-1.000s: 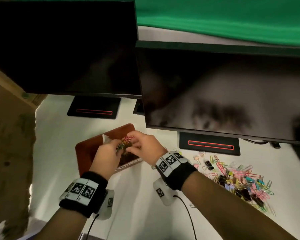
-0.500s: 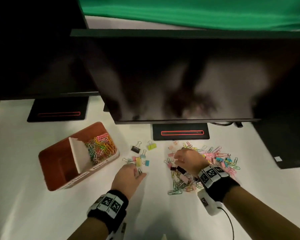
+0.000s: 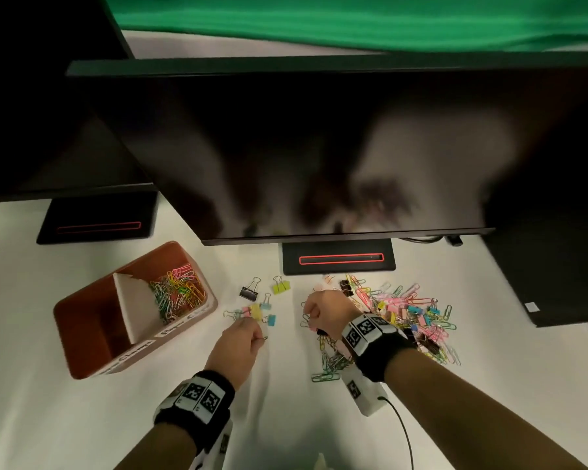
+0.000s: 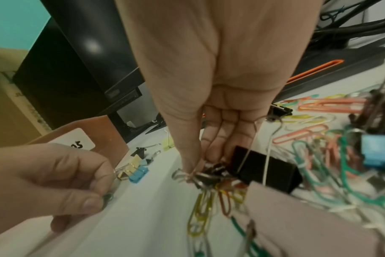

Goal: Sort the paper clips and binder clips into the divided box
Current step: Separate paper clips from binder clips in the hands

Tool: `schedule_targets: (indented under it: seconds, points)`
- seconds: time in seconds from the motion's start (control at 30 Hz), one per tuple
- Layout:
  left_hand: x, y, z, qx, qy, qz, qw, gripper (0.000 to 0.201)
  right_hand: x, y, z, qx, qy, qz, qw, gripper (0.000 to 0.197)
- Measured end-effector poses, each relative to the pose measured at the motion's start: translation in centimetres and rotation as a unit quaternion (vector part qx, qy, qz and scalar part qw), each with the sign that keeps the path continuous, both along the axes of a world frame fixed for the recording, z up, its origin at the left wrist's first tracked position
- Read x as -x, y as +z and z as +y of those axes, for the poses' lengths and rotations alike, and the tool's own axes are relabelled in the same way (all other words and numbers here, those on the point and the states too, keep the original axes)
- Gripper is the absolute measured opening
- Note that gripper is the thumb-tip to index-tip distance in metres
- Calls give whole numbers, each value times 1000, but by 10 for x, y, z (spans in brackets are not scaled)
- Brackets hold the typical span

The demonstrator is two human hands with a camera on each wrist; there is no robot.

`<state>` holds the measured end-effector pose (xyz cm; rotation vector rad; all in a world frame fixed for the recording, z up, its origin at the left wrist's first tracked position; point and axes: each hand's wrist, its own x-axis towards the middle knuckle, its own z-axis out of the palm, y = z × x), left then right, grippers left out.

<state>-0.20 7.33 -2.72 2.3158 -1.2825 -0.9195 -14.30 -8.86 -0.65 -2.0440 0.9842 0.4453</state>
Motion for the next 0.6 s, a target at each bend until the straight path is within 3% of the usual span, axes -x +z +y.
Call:
schedule_targets:
  seconds: [0.17, 0.33, 0.47, 0.6]
  points:
    - [9, 8, -8, 56, -73, 40, 995, 16, 18, 3, -13, 33, -1, -51, 998, 21]
    - [24, 11, -44, 95, -102, 36, 990, 25, 29, 4, -19, 56, 53, -1, 997, 29]
    - [28, 11, -70, 51, -167, 7, 985, 27, 22, 2, -10, 67, 77, -1, 995, 35]
    - [26, 11, -84, -22, -234, -28, 972, 21, 16, -1, -3, 98, 95, 18, 990, 24]
